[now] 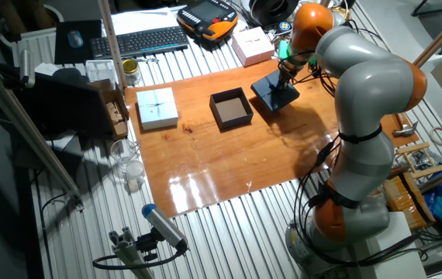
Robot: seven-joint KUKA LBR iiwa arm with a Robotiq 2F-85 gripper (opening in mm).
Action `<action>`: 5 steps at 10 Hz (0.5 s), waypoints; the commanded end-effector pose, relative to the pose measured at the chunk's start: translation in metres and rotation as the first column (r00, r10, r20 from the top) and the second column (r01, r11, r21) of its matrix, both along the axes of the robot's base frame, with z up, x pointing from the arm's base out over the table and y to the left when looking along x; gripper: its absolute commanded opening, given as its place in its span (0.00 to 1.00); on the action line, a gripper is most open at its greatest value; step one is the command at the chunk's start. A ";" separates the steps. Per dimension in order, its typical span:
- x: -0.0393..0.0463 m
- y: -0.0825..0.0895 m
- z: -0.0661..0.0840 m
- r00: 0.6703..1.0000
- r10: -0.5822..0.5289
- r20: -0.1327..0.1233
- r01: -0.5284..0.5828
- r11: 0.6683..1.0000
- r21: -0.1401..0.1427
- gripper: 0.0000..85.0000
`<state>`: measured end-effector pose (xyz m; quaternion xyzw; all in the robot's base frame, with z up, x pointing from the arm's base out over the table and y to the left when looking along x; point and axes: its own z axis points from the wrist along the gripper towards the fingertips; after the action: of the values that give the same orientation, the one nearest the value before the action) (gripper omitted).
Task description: Cover the box
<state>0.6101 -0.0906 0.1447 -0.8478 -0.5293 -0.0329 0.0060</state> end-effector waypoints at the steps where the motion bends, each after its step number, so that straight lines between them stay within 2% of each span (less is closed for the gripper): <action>1: 0.0000 0.000 0.000 1.000 0.003 0.003 -0.003 1.000 0.006 0.00; 5: 0.0003 -0.001 0.000 1.000 0.009 0.013 -0.009 1.000 0.011 0.00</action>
<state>0.6106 -0.0915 0.1447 -0.8452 -0.5328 -0.0412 0.0074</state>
